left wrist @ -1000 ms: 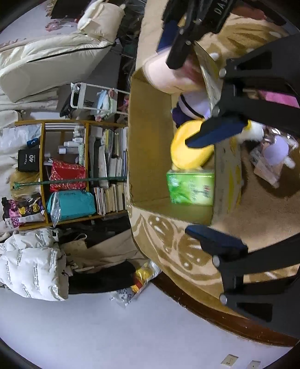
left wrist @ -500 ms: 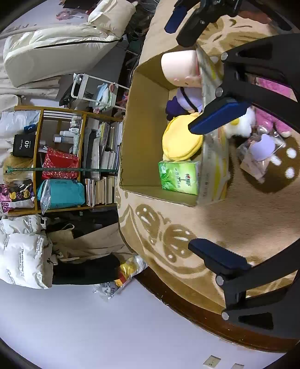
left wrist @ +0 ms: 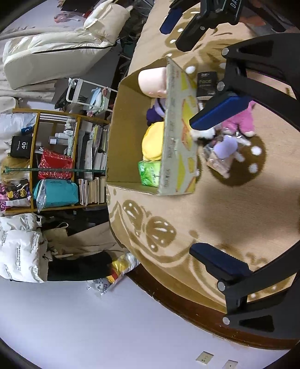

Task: Organize soft objects
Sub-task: 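Move both tools back toward the remaining pink bear and items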

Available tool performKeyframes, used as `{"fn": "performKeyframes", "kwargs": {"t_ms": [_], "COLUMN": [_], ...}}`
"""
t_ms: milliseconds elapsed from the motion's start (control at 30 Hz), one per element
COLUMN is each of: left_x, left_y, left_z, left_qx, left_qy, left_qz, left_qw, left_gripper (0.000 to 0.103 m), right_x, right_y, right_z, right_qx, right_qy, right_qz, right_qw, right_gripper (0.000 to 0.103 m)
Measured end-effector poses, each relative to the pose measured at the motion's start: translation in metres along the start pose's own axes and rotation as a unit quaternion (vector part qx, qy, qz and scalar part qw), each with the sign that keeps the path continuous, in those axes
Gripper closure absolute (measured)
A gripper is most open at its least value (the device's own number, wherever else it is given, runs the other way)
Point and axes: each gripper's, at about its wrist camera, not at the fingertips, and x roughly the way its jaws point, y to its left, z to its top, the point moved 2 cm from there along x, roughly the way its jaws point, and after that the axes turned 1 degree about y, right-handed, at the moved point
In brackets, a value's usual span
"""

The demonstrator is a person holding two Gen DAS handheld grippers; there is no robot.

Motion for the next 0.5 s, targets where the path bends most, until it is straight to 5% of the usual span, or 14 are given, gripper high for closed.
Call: {"fn": "performKeyframes", "kwargs": {"t_ms": [500], "left_x": [-0.019], "left_y": [0.002], "left_z": [-0.030], "left_qx": [-0.008], "left_qy": [0.037], "left_qz": [-0.011], "left_qw": [0.9992], "left_gripper": [0.006], "right_x": [-0.010], "right_y": [0.020], "right_z": [-0.027], "right_qx": [-0.020], "right_qy": [0.037], "right_qz": [-0.013], "right_qw": [0.999], "right_gripper": [0.000]}}
